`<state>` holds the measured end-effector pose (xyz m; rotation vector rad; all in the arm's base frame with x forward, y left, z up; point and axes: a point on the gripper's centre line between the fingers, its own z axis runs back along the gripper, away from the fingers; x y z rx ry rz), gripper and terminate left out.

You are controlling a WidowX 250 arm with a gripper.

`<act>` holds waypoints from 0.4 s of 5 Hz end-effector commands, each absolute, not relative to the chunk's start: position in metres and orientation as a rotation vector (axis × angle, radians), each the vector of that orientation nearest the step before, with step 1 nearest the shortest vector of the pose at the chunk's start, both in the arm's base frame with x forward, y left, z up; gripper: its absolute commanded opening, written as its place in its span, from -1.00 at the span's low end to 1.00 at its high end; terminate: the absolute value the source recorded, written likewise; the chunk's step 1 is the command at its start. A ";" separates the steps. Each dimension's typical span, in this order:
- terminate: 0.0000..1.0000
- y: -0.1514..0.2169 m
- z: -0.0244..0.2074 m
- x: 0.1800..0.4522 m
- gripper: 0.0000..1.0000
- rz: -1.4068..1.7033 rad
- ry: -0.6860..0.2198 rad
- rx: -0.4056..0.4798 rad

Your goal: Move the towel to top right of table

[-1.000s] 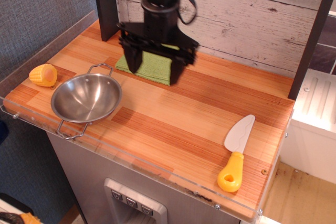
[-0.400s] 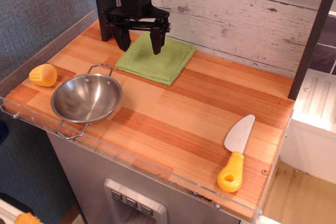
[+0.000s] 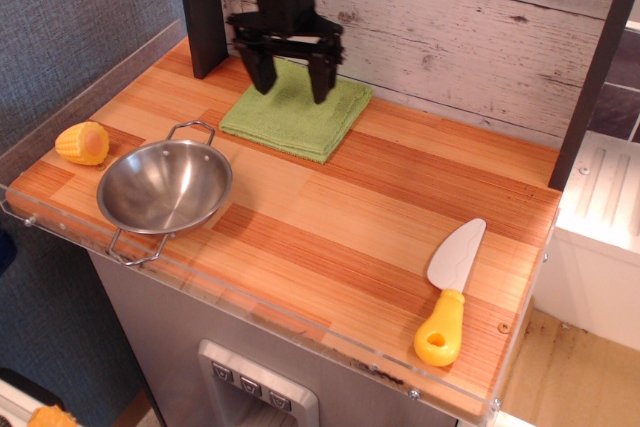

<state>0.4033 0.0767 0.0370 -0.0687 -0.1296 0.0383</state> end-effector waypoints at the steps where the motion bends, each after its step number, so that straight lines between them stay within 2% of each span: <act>1: -1.00 0.080 0.039 0.411 1.00 -0.030 -0.097 -0.015; 2: -1.00 0.081 0.034 0.411 1.00 -0.035 -0.075 -0.007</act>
